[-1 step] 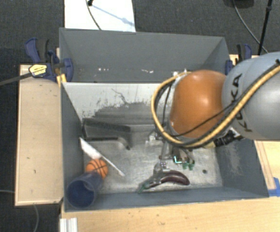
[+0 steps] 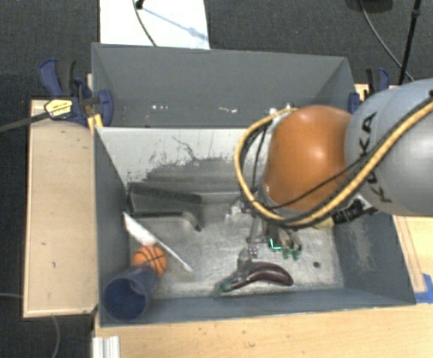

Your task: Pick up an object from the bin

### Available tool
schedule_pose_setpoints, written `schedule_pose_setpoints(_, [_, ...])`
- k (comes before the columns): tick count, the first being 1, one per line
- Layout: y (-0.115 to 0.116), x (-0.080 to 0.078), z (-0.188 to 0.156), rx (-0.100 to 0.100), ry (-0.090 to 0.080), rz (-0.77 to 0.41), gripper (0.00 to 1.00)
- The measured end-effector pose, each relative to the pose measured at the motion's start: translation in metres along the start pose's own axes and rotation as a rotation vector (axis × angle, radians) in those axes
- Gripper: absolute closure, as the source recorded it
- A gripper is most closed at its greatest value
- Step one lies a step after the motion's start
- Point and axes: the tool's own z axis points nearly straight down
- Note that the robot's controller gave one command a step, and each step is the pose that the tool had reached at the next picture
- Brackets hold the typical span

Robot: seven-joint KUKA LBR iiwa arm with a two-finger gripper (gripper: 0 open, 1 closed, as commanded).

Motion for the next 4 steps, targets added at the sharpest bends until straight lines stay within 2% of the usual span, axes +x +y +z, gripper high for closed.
schedule_pose_setpoints(1, [-0.005, -0.001, 0.035, -0.001, -0.006, -0.070, 0.00])
schedule_pose_setpoints(2, [-0.015, 0.005, 0.060, 0.001, 0.006, -0.270, 0.00])
schedule_pose_setpoints(3, [-0.028, 0.000, 0.114, -0.002, -0.017, -0.395, 1.00])
schedule_pose_setpoints(4, [-0.028, 0.000, 0.114, -0.002, -0.016, -0.393, 1.00])
